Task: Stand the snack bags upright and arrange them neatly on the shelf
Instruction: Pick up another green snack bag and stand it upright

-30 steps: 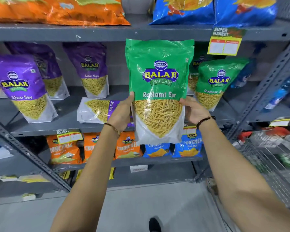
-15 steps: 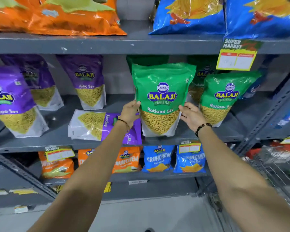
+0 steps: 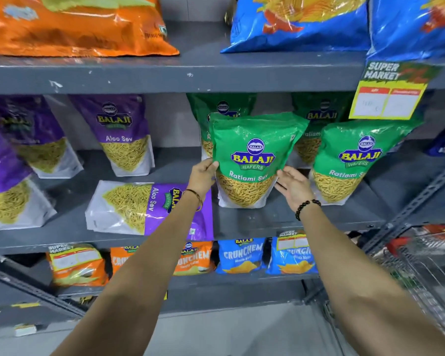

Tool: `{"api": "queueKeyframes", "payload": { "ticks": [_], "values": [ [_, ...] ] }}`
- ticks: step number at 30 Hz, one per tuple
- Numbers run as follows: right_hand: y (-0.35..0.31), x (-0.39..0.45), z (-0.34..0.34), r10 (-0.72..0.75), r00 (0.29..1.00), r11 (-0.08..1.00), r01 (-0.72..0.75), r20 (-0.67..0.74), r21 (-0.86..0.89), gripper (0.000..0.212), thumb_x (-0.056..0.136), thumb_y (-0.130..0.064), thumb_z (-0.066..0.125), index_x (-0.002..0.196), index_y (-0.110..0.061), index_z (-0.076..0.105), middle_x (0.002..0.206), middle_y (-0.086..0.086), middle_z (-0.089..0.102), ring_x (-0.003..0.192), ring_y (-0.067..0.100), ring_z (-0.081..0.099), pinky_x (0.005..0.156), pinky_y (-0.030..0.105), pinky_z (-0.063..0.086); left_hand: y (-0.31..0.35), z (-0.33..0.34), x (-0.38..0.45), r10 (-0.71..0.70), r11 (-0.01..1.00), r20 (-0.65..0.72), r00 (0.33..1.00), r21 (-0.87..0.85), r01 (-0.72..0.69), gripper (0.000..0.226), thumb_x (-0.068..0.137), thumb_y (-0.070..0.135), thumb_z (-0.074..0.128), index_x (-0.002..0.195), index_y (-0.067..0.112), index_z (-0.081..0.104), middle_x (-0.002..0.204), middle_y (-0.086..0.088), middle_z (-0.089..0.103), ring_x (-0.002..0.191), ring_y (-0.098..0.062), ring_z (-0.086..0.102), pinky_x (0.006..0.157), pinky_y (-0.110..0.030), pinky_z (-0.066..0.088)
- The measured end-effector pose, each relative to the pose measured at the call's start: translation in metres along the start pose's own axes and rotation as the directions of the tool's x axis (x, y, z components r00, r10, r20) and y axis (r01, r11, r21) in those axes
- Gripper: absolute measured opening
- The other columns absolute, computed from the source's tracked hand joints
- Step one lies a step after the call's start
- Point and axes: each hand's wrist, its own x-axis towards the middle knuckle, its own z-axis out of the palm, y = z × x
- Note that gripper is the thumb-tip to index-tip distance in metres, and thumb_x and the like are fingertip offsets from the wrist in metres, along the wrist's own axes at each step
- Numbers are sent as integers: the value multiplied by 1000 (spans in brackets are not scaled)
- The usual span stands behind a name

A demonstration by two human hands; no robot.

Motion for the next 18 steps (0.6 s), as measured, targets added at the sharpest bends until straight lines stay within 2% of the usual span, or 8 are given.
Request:
{"api": "queueKeyframes", "payload": {
  "ticks": [2,4,6,8,10,14,16,18],
  "values": [
    [4,-4,1,0,1000,1000,0,-15,-3,15,90,-2,53,94,-15,61,98,-1,65,93,12,60,101,37,42,-1,-5,1,33,996,25,999,87,-35,25,94,2,45,115,-4,58,111,-16,61,97,-21,51,85,-40,48],
    [9,-8,3,1,998,1000,-2,-67,-8,18,89,-2,55,103,-12,61,115,7,64,105,18,59,102,37,41,-2,-18,3,43,988,61,997,148,-52,29,91,-4,48,119,-8,55,122,-27,60,102,-23,55,99,-45,46],
    [15,-13,7,23,988,1000,-19,-154,23,29,88,-3,56,117,-8,58,127,14,59,119,23,54,104,37,41,-2,-40,7,47,952,71,996,298,-66,29,90,2,53,119,-3,59,124,-26,60,111,-30,59,103,-39,43],
    [22,-20,15,75,965,996,-59,-251,68,35,89,-3,55,124,-4,54,132,16,57,126,25,50,105,36,41,-2,-72,12,46,813,56,997,578,-70,32,91,18,56,119,4,62,124,-21,63,118,-31,57,100,-35,43],
    [31,-32,26,106,941,991,-72,-320,116,37,89,-3,55,126,-3,52,134,17,55,127,26,50,105,36,42,-2,-111,16,3,586,71,997,808,-59,42,94,33,47,127,9,55,135,-17,56,127,-31,50,105,-36,38],
    [53,-65,56,149,879,980,-72,-454,183,29,88,-5,55,117,-8,55,127,18,58,127,30,49,97,36,44,-3,-191,19,-176,145,30,984,989,-4,59,96,50,22,141,15,35,149,-18,36,137,-37,33,114,-48,26],
    [68,-83,74,189,848,979,-124,-495,160,26,91,-8,50,116,-4,55,126,21,57,125,33,51,94,36,46,-4,-218,14,-233,57,63,970,997,-51,57,97,46,16,141,15,36,150,-17,36,138,-35,32,116,-46,23],
    [83,-100,93,262,844,964,-202,-468,175,13,93,-13,45,94,-7,56,105,21,60,99,30,61,83,37,52,-3,-230,6,-219,85,98,971,993,-81,57,96,47,18,139,16,41,149,-15,38,137,-34,35,116,-44,24]
  ]
}}
